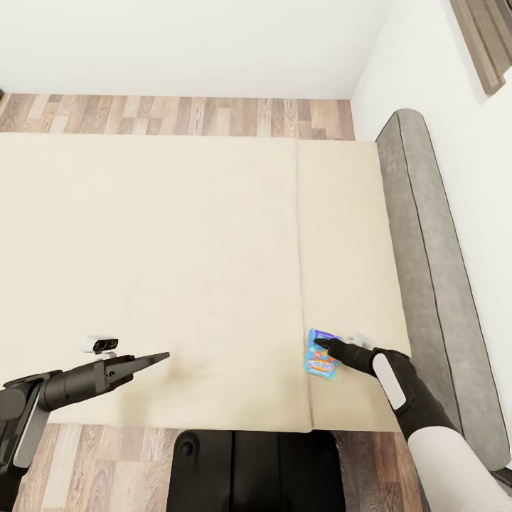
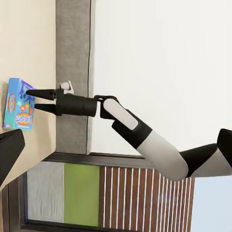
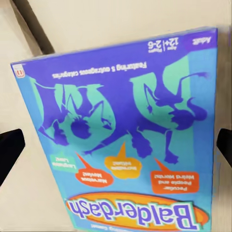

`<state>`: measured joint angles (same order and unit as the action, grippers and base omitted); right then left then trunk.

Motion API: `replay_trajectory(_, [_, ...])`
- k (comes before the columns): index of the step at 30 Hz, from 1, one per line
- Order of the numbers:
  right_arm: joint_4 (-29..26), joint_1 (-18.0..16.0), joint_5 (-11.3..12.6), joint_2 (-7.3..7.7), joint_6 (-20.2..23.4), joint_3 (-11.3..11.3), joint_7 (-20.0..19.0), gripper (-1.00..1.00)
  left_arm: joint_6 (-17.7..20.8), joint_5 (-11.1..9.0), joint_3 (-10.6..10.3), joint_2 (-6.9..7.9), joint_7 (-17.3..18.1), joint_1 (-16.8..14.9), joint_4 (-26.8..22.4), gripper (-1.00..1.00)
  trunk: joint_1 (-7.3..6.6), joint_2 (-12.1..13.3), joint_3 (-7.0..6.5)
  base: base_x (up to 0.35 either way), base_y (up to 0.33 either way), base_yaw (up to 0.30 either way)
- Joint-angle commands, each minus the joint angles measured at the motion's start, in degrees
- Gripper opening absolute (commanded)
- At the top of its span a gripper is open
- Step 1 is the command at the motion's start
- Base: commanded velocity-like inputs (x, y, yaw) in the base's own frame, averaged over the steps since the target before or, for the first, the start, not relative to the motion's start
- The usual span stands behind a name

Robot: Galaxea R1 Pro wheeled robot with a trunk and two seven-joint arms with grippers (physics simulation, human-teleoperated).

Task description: Put all the toys in the child's room - the three board games (two on the bed and one on the table), the two jigsaw puzzles on the table, and the tennis ball on the table - inside the toy box on the table in the child's room.

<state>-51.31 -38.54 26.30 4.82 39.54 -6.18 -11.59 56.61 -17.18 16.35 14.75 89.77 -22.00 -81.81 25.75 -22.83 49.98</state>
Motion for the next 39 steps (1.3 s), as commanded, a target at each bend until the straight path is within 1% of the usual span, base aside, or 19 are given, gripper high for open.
replay_trajectory(1, [-0.37, -0.14, -0.15, 0.00, 0.30, 1.10, -0.24, 1.00, 0.61, 0.04, 0.00, 0.02, 0.23, -0.01, 0.00, 1.00, 0.03, -0.09, 0.06, 0.000, 0.000, 0.000])
replay_trajectory(2, [-0.56, -0.21, -0.14, 0.00, 0.29, 1.69, -0.23, 1.00, 0.61, 0.04, 0.00, 0.02, 0.23, -0.02, 0.00, 1.00, 0.03, -0.09, 0.06, 0.000, 0.000, 0.000])
replay_trajectory(3, [-0.98, -0.41, -0.13, 0.01, 0.28, 3.26, -0.21, 1.00, 0.61, 0.04, 0.00, 0.02, 0.23, -0.02, 0.00, 1.00, 0.03, -0.09, 0.06, 0.000, 0.000, 0.000])
replay_trajectory(4, [-1.14, -0.55, -0.12, 0.01, 0.29, 3.92, -0.20, 1.00, 0.61, 0.04, 0.00, 0.02, 0.23, -0.02, 0.00, 1.00, 0.03, -0.09, 0.06, 0.000, 0.000, 0.000])
replay_trajectory(8, [-1.37, -0.86, -0.11, 0.01, 0.35, 4.97, -0.19, 1.00, 0.61, 0.04, 0.00, 0.02, 0.23, -0.01, -0.01, 1.00, 0.03, -0.09, 0.06, 0.000, 0.000, 0.000])
replay_trajectory(27, [-2.65, -0.99, -0.11, -0.10, 1.23, 5.38, -0.19, 1.00, 0.61, 0.04, 0.00, 0.02, 0.23, 0.01, -0.01, 1.00, 0.03, -0.09, 0.06, 0.000, 0.000, 0.000])
replay_trajectory(39, [-2.34, -0.93, -0.02, 0.00, 1.15, 5.53, -0.19, 1.00, 0.61, 0.04, 0.00, 0.02, 0.23, 0.00, 0.06, 1.00, 0.03, -0.09, 0.06, 0.000, 0.000, 0.000])
